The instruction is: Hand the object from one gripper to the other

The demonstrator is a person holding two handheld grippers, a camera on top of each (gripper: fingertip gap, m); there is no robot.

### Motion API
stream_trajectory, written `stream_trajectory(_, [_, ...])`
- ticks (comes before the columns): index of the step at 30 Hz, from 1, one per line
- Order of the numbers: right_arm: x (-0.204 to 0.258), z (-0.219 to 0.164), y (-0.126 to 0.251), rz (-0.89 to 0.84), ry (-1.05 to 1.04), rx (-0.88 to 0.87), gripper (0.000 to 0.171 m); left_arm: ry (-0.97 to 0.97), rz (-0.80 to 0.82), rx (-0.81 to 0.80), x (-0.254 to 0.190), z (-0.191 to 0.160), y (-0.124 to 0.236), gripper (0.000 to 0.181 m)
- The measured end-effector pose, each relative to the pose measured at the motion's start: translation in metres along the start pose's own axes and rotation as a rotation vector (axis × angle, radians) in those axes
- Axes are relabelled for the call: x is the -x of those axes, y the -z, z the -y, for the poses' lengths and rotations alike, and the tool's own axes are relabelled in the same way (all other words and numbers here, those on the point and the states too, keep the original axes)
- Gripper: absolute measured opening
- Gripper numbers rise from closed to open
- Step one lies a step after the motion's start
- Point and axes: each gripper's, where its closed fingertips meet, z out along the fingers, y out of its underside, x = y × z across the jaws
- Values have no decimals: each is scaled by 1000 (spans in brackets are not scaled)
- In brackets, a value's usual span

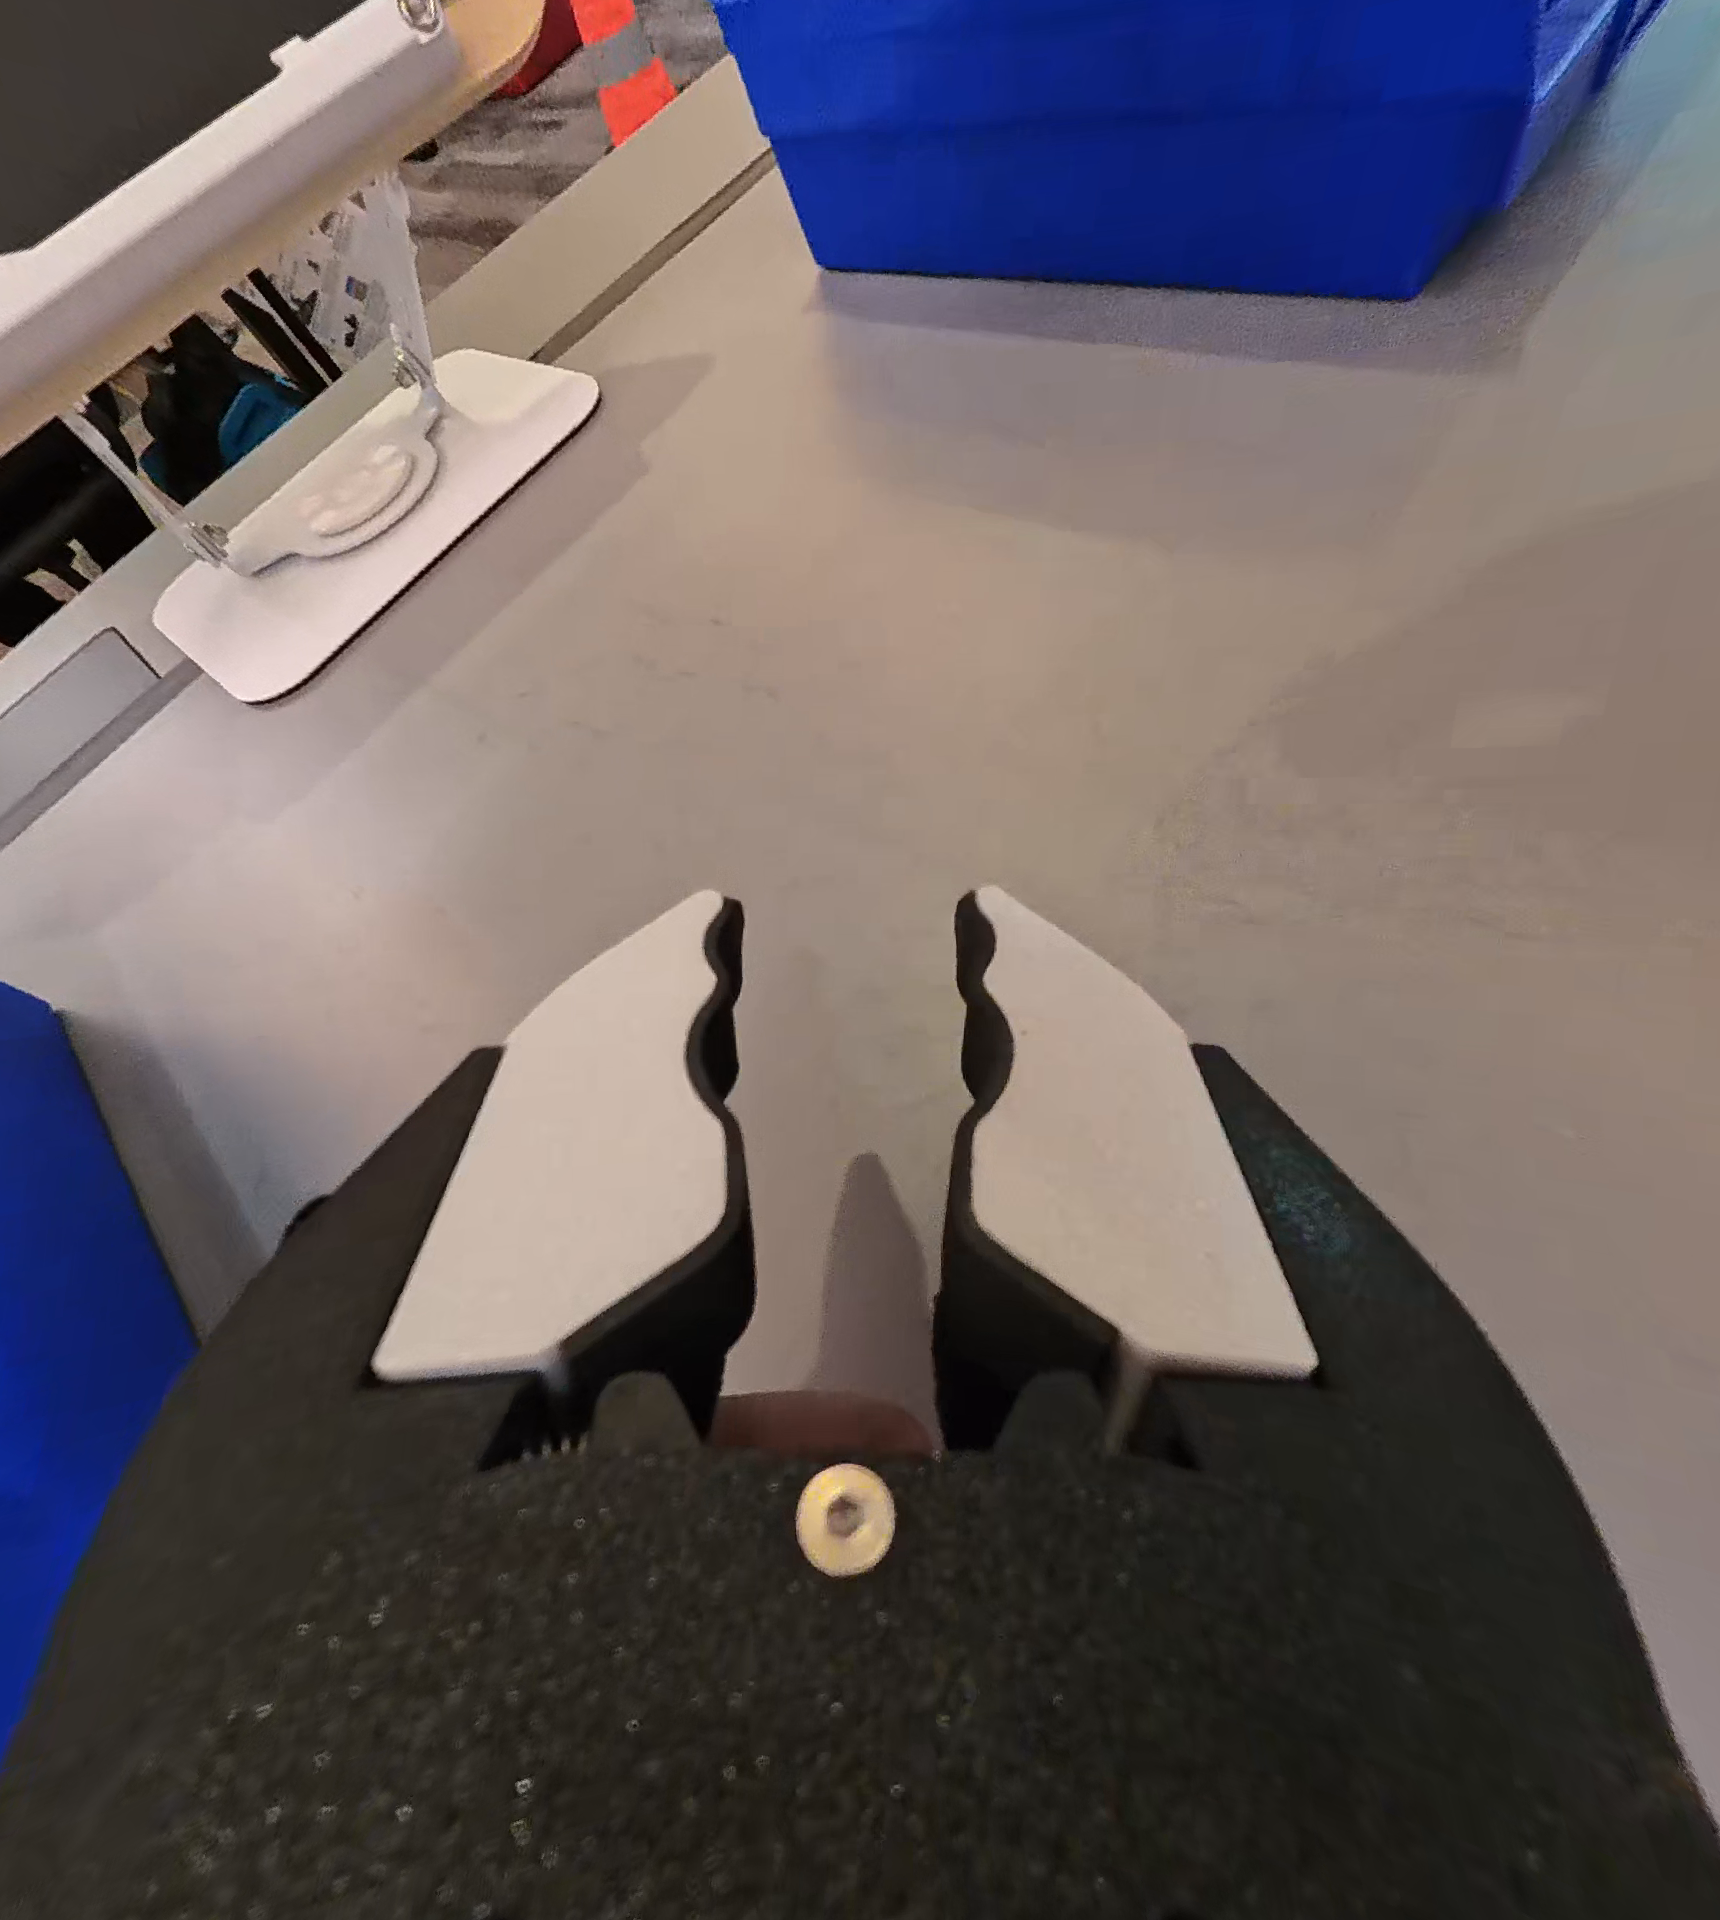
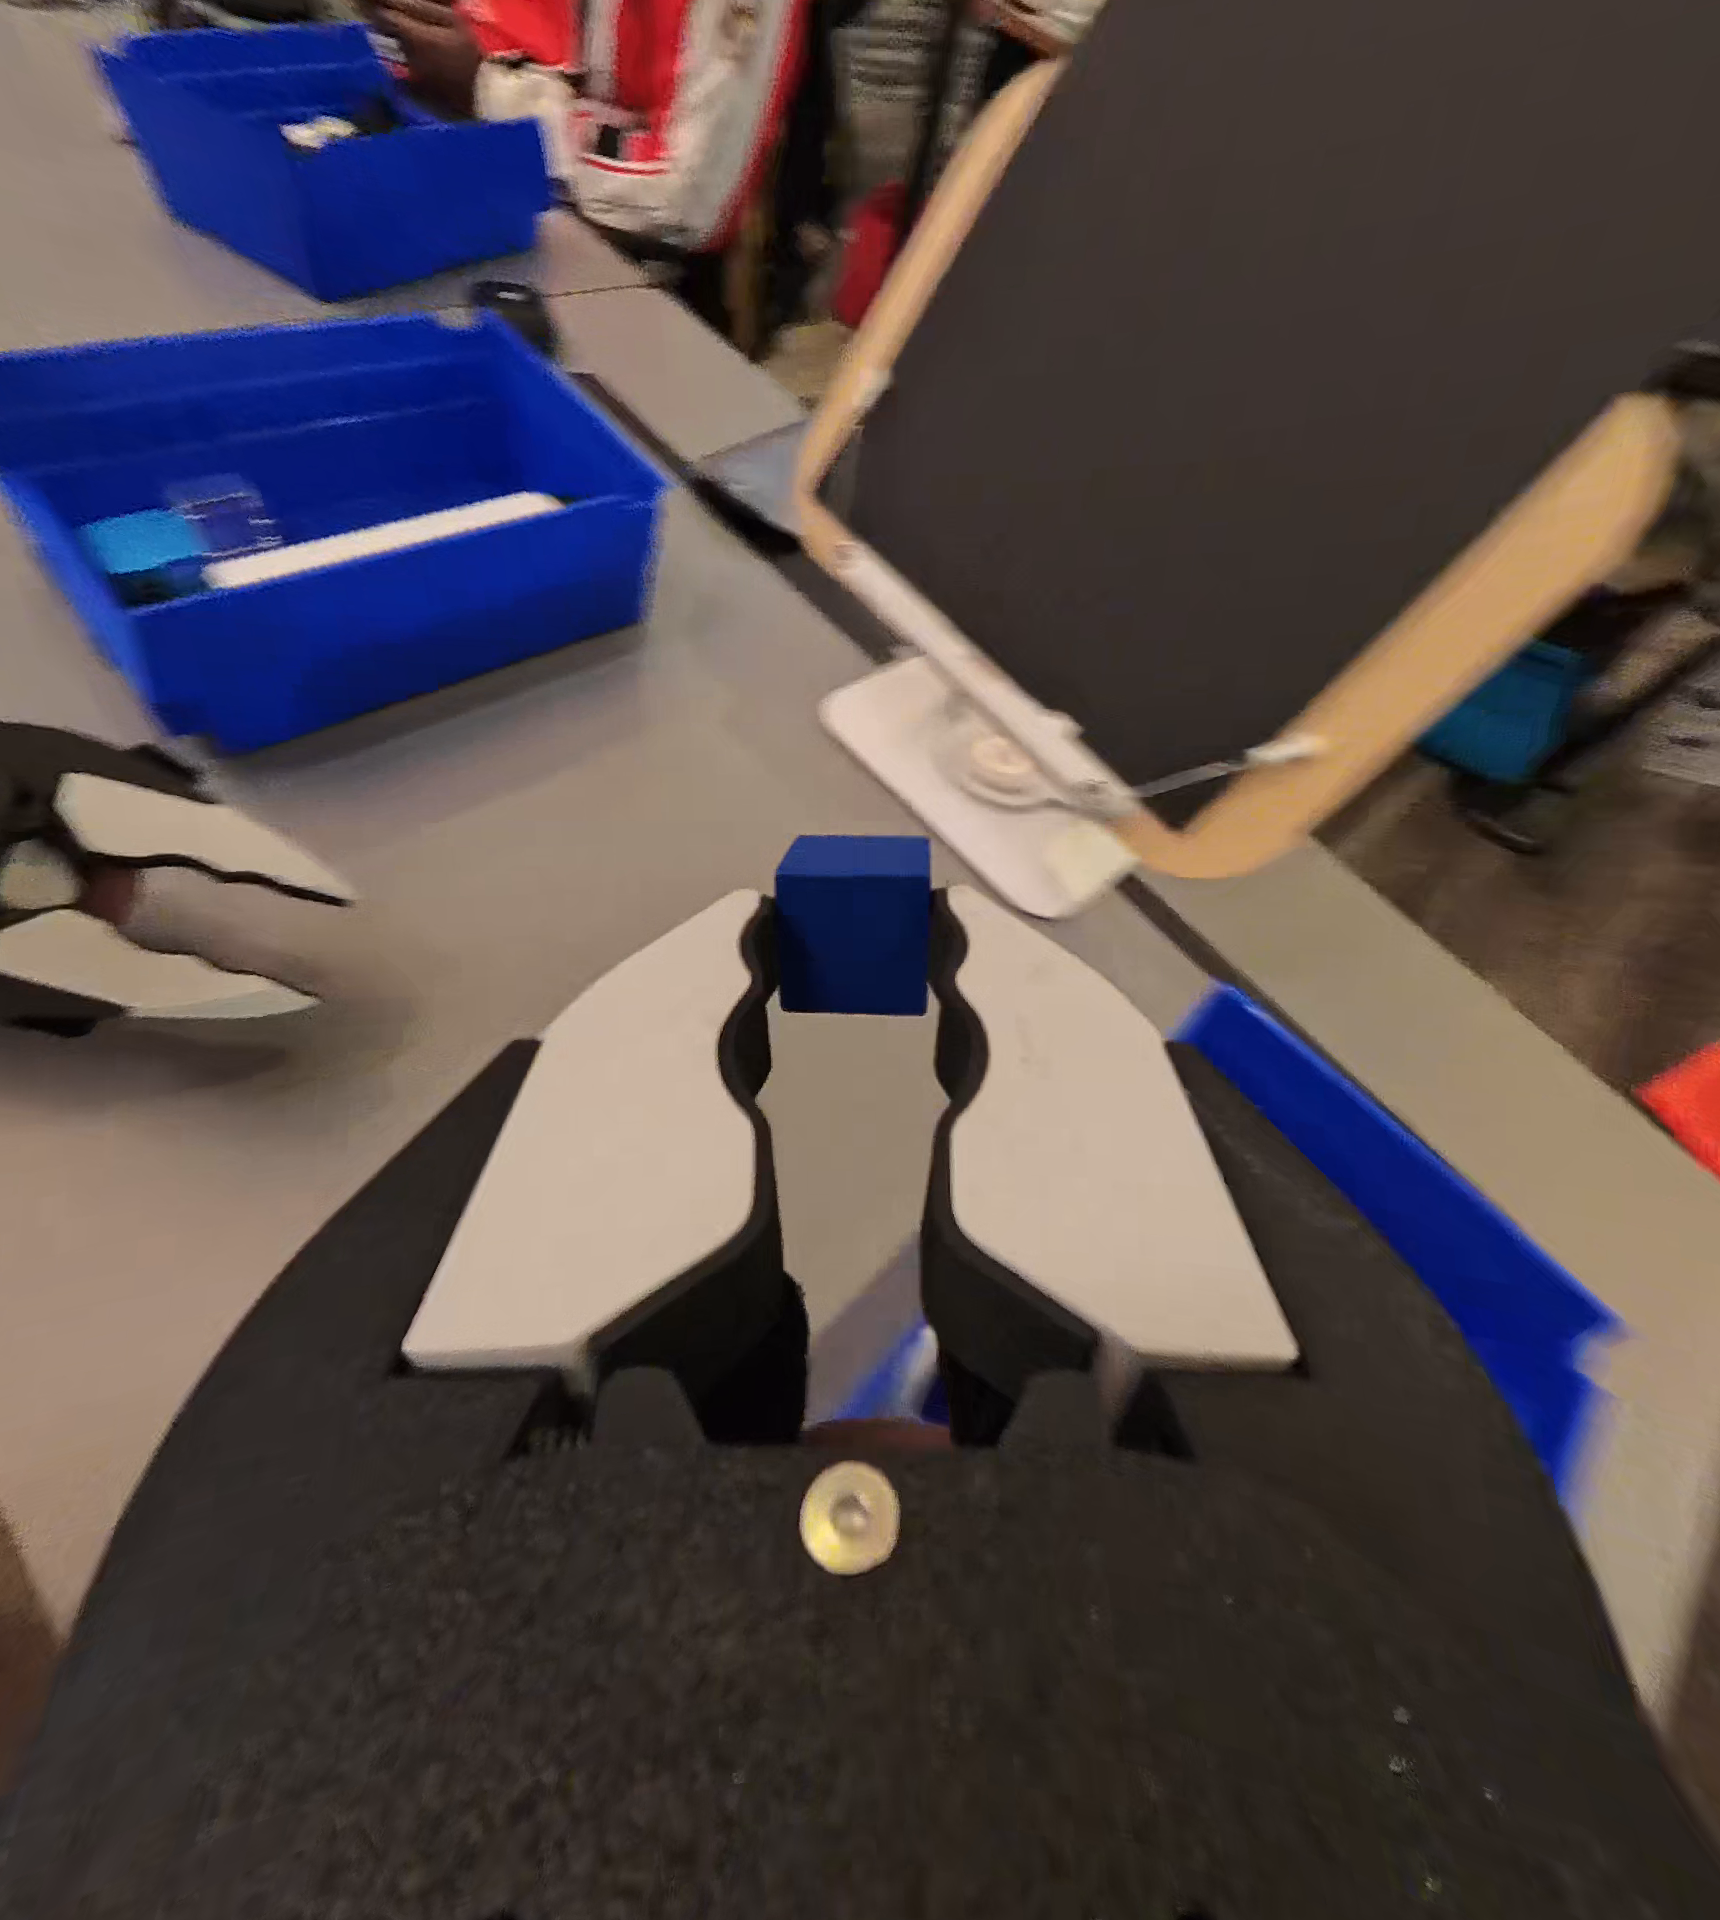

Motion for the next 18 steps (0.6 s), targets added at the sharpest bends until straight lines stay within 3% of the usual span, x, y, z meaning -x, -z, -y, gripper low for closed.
stream_trajectory(3, [-56, -9, 45, -194, -31, 58, 28, 1, 16, 0, 3, 0, 2, 39])
stream_trajectory(7, [-95, -69, 73, -312, -90, 265, 27, 10, 9, -2, 2, 0, 3, 39])
stream_trajectory(14, [-84, -216, 41, -78, -195, 763, 27, -1, -23, 15, -8, 0, -4, 40])
stream_trajectory(18, [-60, -243, 4, 109, -284, 811, 28, -46, -18, 26, -12, -1, -5, 41])
